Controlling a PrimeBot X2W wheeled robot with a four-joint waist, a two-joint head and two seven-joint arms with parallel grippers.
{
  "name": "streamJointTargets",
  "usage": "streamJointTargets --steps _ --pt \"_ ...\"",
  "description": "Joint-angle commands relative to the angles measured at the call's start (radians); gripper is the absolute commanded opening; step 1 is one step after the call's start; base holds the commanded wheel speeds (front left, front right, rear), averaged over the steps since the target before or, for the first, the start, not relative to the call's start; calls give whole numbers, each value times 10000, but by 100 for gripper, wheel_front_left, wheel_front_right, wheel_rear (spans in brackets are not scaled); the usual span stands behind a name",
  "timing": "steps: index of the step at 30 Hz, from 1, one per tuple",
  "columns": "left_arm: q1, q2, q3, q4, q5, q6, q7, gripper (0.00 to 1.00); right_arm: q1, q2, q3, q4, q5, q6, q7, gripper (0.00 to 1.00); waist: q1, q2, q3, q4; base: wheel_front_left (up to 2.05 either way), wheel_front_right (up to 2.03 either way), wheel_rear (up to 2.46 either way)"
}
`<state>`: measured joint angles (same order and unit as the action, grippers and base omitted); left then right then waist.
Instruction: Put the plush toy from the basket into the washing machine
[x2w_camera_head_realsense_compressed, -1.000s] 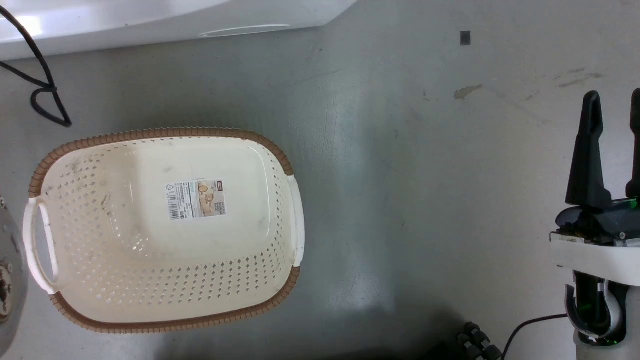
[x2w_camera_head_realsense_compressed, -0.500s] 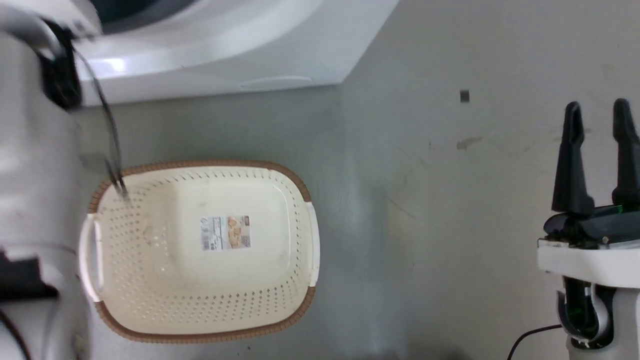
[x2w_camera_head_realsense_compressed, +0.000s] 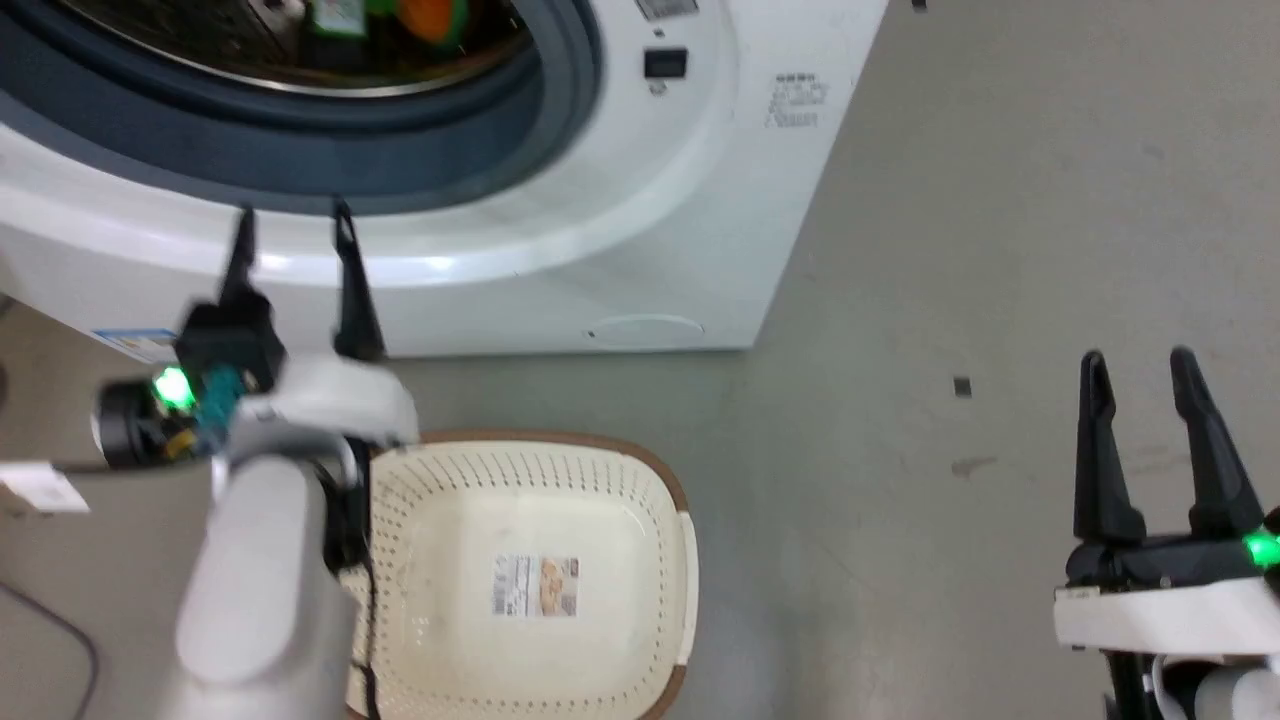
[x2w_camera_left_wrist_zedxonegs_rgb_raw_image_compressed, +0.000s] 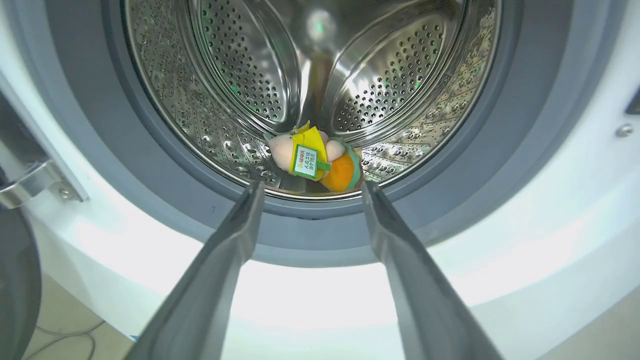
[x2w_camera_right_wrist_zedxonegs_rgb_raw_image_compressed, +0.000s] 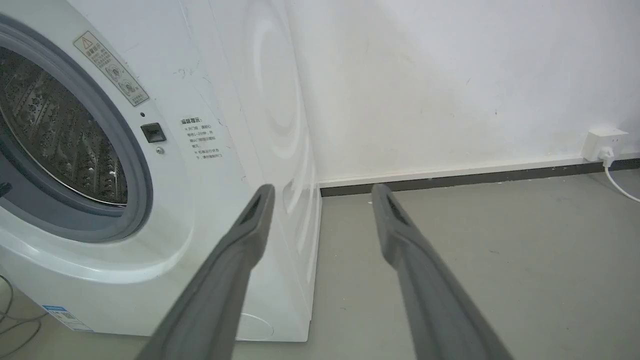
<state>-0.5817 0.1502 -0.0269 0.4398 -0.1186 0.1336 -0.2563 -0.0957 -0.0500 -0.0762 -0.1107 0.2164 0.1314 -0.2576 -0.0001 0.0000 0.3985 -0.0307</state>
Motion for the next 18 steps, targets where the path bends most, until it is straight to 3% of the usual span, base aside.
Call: streamJointTargets --steps 1,11,18 --pt "500 -107 -62 -303 115 34 -54 100 239 -2 -33 86 -76 -7 -42 100 1 0 -853 455 0 0 0" --pt "3939 -508 -228 -1259 446 51 -54 100 1536 -2 70 622 -243 -7 -42 100 1 0 -3028 540 0 0 0" --pt "5179 -637 -316 -1565 439 -180 -54 100 2410 -2 130 798 -253 -7 -42 100 1 0 -3959 514 0 0 0"
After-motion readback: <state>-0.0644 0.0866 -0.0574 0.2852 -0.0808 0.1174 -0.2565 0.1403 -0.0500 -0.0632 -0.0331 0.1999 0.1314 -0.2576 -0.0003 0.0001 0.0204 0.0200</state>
